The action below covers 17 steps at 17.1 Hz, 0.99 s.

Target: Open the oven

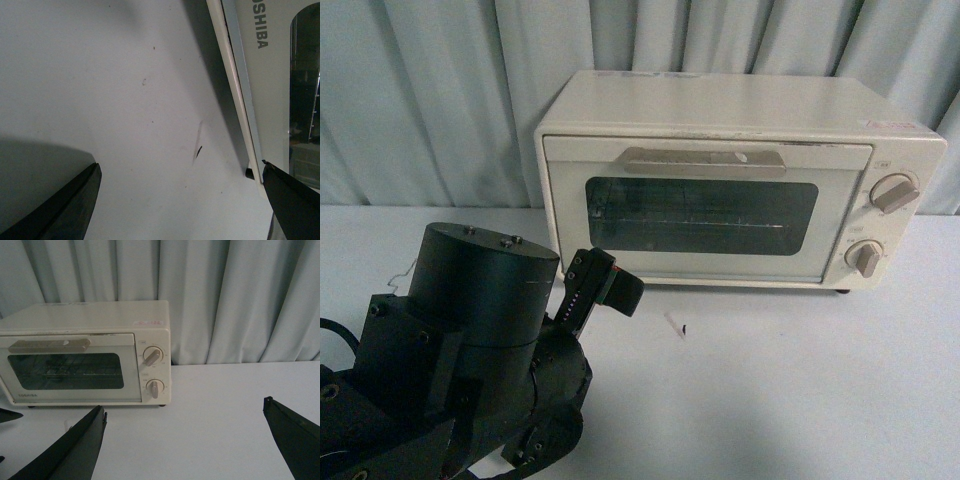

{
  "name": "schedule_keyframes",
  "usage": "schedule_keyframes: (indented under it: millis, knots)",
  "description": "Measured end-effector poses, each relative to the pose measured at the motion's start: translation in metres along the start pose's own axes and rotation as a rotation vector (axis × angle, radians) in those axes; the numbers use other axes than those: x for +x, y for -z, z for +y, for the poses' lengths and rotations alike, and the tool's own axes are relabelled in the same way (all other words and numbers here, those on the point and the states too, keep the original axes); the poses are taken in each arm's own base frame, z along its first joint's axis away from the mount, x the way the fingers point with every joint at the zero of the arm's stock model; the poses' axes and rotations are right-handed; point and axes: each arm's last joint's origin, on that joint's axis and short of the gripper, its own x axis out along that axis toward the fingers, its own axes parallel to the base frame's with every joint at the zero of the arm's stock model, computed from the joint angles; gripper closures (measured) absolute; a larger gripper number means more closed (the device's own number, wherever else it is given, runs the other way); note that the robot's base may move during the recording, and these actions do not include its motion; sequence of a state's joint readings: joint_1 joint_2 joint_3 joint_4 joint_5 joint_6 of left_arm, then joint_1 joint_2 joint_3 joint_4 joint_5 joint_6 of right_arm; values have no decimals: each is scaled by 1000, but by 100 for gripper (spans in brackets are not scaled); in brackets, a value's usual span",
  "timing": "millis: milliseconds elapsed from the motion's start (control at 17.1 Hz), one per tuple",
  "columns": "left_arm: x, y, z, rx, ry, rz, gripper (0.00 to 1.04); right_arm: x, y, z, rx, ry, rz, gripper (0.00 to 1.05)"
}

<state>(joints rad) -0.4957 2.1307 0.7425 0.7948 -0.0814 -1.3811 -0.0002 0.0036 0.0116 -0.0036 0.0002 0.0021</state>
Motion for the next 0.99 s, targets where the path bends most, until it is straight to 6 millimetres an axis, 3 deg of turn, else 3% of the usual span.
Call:
schedule_keyframes:
  millis: [643, 760, 818, 877, 994]
  knots:
    - [0, 0, 0, 0, 0, 0, 7, 0, 2, 0, 13, 17, 25, 6]
    - [0, 0, 0, 0, -1, -1, 7, 5, 8, 9, 131, 262, 355, 6]
    - [0, 1, 0, 1, 0, 3, 7, 12, 15, 7, 189, 404, 346, 6]
    - [0, 1, 0, 2, 0, 3, 7, 22, 15, -2, 232, 517, 297, 15]
    - [0, 1, 0, 2, 0, 3, 7, 49, 7, -15, 227, 524, 240, 35]
